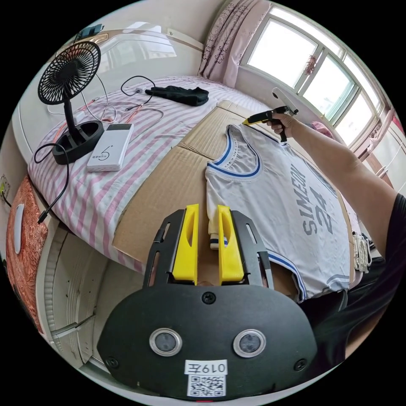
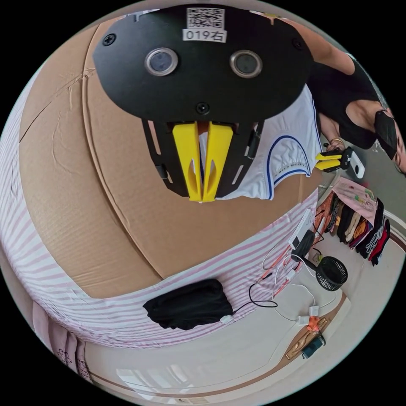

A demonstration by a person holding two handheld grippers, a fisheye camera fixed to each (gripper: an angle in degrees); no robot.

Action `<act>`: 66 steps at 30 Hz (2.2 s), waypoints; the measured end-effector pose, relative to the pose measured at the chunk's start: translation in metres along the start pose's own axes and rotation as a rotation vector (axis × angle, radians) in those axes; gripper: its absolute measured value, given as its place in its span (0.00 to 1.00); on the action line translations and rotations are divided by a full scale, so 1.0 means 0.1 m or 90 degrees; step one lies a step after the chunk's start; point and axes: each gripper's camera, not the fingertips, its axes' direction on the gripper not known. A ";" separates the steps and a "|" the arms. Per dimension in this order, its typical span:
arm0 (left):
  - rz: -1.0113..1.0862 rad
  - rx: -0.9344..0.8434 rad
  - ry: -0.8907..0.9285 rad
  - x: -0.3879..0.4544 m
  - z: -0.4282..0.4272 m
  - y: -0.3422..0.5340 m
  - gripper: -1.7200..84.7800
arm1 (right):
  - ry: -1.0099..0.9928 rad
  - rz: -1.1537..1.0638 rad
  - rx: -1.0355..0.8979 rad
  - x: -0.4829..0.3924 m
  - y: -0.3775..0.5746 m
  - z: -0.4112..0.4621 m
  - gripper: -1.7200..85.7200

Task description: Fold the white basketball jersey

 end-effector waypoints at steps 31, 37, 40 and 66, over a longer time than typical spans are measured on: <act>0.017 -0.003 -0.060 0.30 -0.05 -0.06 0.03 | 0.026 0.023 0.009 -0.14 -0.41 0.14 0.08; 0.015 0.000 -0.056 0.28 -0.06 -0.09 0.03 | -0.004 0.033 0.005 -0.10 -0.41 0.22 0.09; -0.003 0.008 -0.041 0.22 -0.06 -0.10 0.03 | 0.012 0.032 0.006 -0.13 -0.40 0.29 0.04; -0.039 0.090 -0.018 0.16 -0.42 -0.77 0.10 | 0.038 -0.160 -0.009 -1.15 -0.26 0.78 0.14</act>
